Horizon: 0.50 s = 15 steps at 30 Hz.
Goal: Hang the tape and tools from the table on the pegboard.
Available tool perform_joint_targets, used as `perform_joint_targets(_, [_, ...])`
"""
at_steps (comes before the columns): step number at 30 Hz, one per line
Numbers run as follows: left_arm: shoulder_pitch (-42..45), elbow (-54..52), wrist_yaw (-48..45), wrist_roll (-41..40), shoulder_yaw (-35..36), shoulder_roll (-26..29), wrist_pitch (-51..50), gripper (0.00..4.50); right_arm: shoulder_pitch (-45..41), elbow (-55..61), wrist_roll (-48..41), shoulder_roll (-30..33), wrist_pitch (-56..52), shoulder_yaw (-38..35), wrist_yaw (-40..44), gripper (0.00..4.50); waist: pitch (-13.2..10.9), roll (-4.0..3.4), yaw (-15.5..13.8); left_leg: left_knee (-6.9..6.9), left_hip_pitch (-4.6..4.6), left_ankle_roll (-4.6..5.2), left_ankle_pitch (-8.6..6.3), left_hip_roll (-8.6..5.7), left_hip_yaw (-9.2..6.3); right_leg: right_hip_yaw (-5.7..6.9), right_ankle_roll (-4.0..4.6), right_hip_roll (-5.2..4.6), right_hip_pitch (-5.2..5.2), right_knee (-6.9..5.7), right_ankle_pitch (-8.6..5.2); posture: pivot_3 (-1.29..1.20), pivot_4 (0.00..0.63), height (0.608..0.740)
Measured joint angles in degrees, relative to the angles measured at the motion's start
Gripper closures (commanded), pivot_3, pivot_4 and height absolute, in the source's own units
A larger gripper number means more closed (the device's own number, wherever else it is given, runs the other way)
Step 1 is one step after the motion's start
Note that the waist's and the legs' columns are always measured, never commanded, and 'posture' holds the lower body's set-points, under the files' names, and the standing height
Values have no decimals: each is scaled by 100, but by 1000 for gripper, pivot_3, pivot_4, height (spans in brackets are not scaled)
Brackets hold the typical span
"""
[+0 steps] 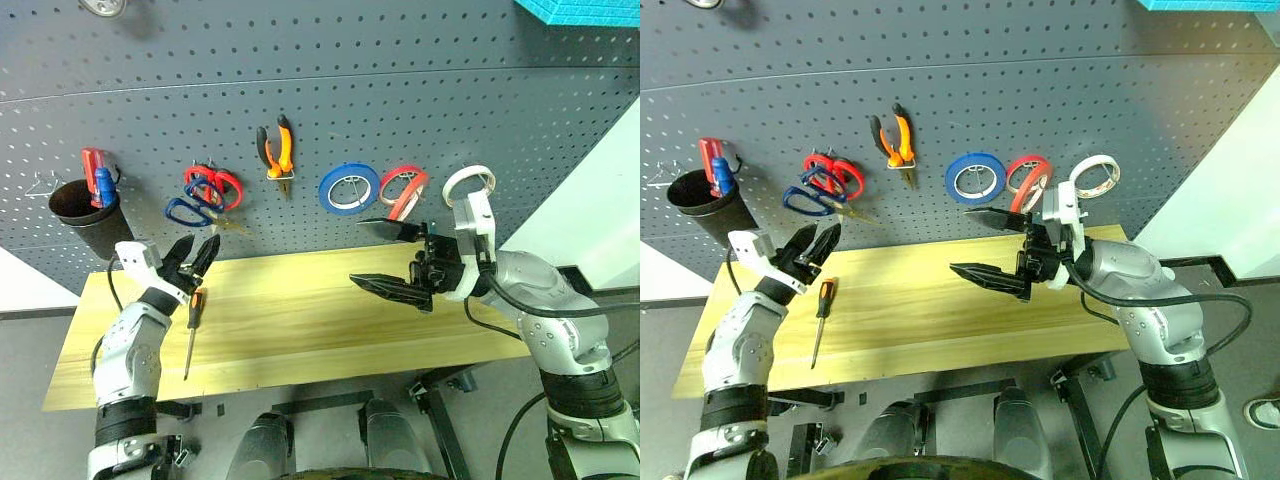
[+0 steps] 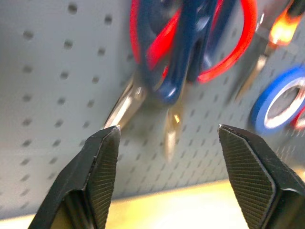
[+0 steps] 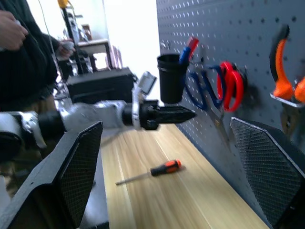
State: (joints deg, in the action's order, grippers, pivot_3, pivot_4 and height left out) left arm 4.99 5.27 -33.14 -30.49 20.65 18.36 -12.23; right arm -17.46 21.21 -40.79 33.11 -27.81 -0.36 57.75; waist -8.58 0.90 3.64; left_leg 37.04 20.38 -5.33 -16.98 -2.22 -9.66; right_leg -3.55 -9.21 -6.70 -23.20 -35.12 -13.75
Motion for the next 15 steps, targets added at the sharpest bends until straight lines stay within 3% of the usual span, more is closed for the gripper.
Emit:
perform_joint_targets(8, [-418,-34,1442,891,-387,820,-2134,1060,-3,-564,1527,358,315,768,-194,0,-2,-3,18,1,-4,1,0,0,-1,0,0,2,1,-10,0,-107,102,738])
perform_joint_targets(12, [59,567,1735,1100,-502,840,-2769,155,52,-590,1736,250,495,926,-197,0,-3,-2,7,0,-2,1,0,0,-5,2,0,2,-1,-10,0,-104,114,738])
perform_joint_targets(15, [659,1239,1870,1215,-552,862,-3139,68,82,-576,1776,173,519,987,-200,0,-2,-2,16,1,-3,0,0,0,-5,2,0,2,0,-10,0,-115,114,738])
